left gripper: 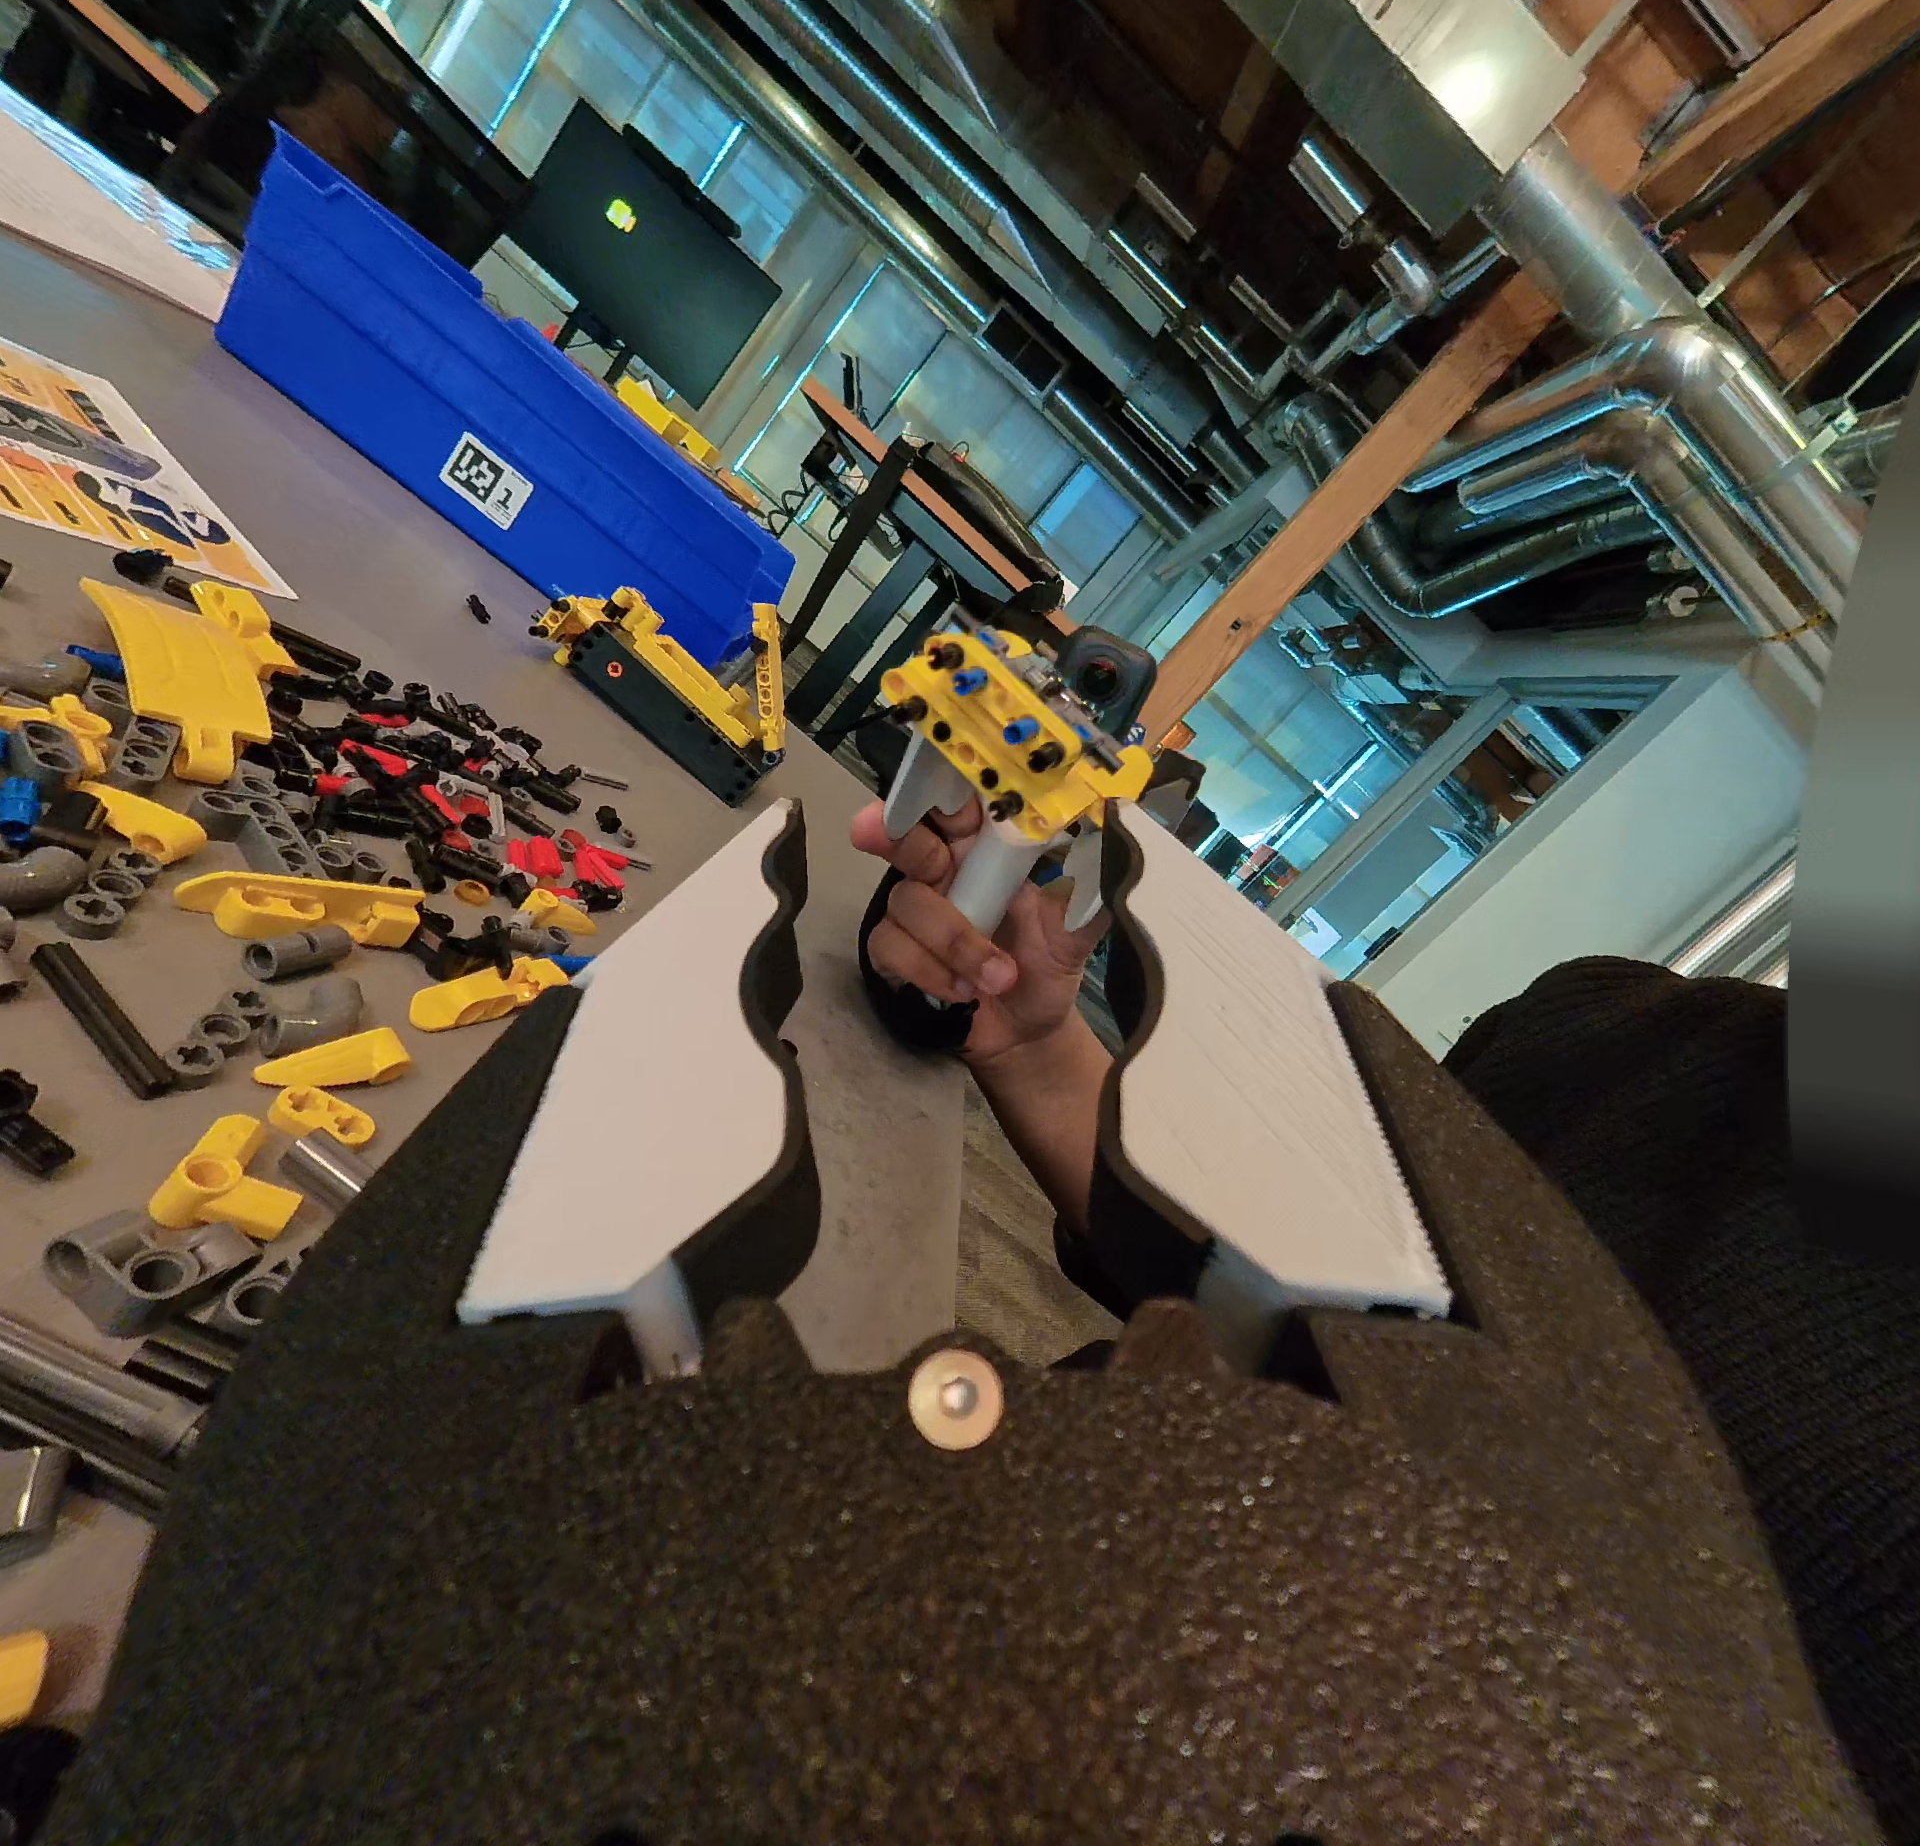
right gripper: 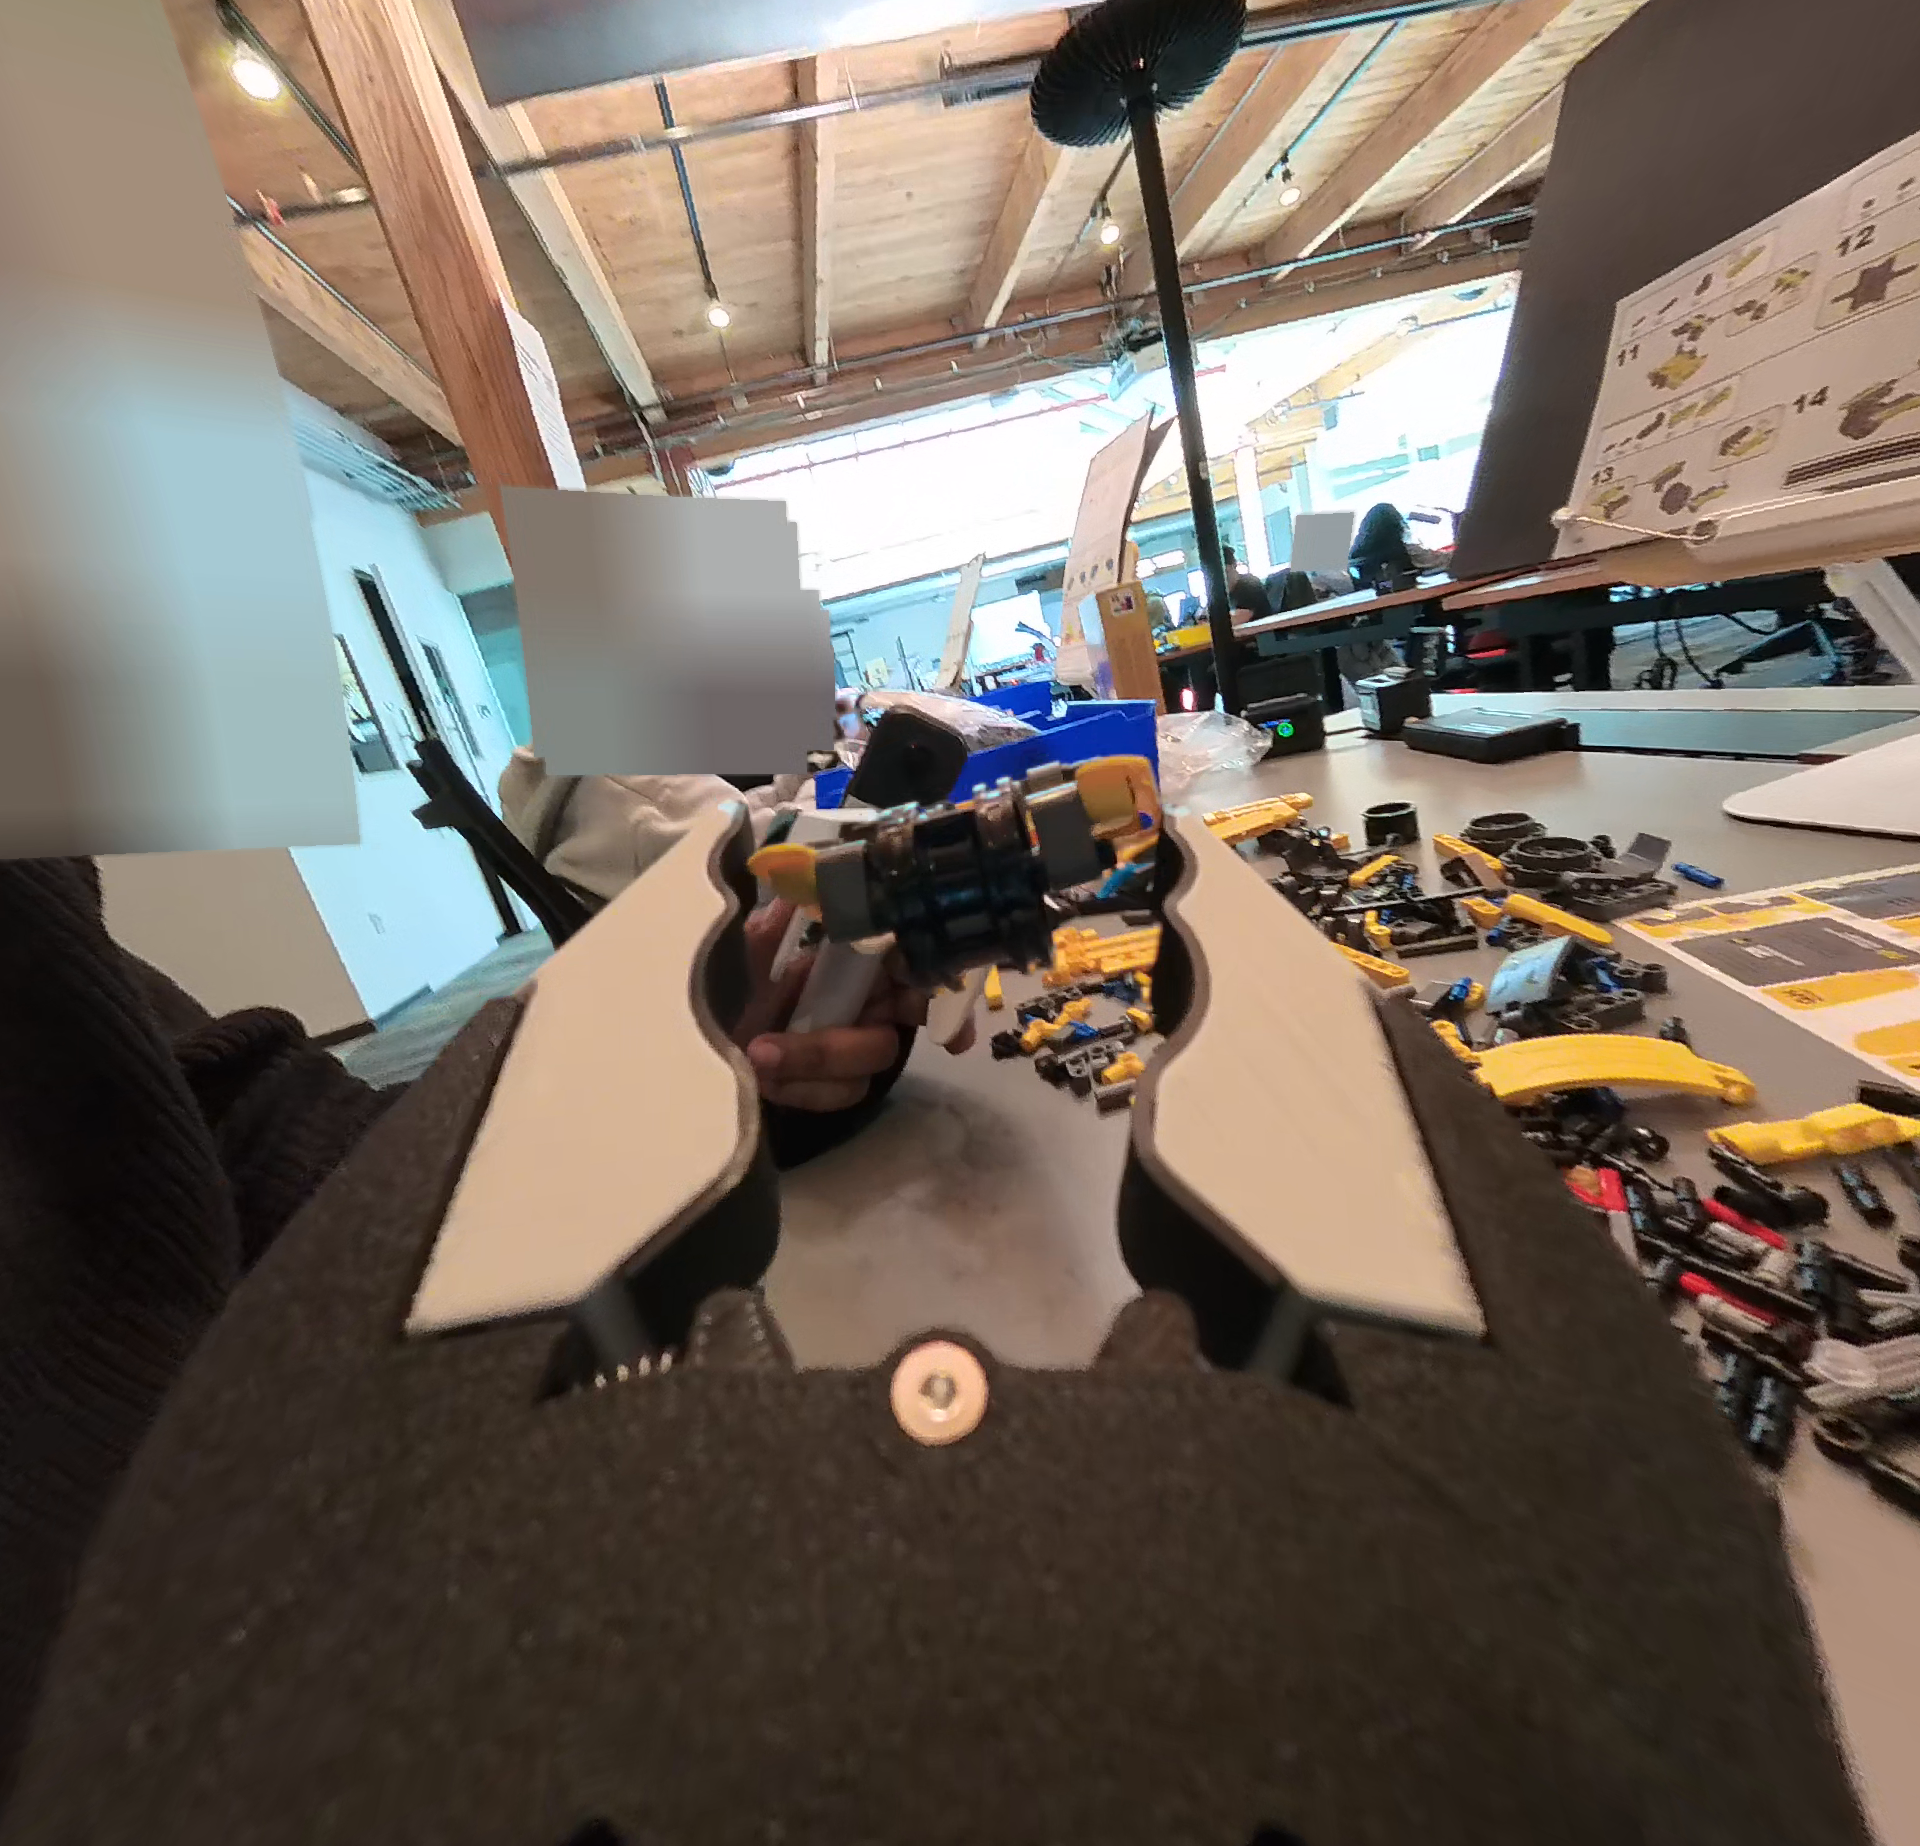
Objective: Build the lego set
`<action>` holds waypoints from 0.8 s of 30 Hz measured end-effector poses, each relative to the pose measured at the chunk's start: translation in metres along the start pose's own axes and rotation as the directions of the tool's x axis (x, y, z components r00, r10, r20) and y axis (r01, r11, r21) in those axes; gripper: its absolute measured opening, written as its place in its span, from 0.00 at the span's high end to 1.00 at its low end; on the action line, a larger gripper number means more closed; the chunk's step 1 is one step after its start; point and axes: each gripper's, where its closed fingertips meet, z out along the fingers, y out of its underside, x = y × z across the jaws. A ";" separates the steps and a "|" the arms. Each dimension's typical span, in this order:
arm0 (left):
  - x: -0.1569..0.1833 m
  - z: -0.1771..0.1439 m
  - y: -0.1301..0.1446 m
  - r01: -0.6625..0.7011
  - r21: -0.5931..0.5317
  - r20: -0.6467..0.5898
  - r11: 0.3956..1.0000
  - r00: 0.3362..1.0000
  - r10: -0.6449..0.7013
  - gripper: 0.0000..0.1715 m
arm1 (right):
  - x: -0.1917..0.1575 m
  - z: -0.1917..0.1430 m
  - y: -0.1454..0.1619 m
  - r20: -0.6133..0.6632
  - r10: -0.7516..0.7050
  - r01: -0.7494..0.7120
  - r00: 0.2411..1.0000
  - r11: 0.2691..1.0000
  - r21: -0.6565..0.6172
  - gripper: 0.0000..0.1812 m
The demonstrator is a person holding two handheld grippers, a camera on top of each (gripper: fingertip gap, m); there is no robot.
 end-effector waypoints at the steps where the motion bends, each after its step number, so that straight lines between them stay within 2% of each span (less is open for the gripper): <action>1: 0.000 0.000 0.000 -0.003 0.000 0.000 1.000 1.000 0.003 0.67 | 0.000 0.000 0.001 -0.004 -0.006 0.006 1.000 1.000 -0.007 0.59; 9: 0.006 0.000 0.000 -0.065 0.005 0.010 0.998 0.998 0.065 0.67 | 0.006 0.000 0.003 -0.049 -0.019 0.018 0.999 1.000 -0.021 0.59; 14: 0.013 -0.002 -0.005 -0.220 0.047 0.082 0.974 0.973 0.216 0.67 | 0.009 -0.001 0.002 -0.063 -0.008 0.007 0.998 1.000 -0.011 0.59; 16: 0.013 0.000 -0.004 -0.241 0.041 0.095 0.970 0.967 0.237 0.67 | 0.009 -0.002 0.001 -0.064 -0.009 0.008 0.998 1.000 -0.006 0.59; 19: 0.012 -0.002 -0.007 -0.240 0.063 0.103 0.969 0.967 0.233 0.67 | 0.011 -0.002 0.001 -0.078 -0.013 0.013 0.997 1.000 -0.004 0.60; 20: 0.010 -0.004 -0.010 -0.232 0.083 0.105 0.969 0.969 0.223 0.67 | 0.014 -0.004 0.000 -0.100 -0.019 0.019 0.995 1.000 -0.003 0.69; 24: 0.003 -0.011 -0.019 -0.149 0.137 0.094 0.979 0.986 0.137 0.67 | 0.027 -0.013 -0.007 -0.188 -0.044 0.048 0.981 0.999 0.022 0.69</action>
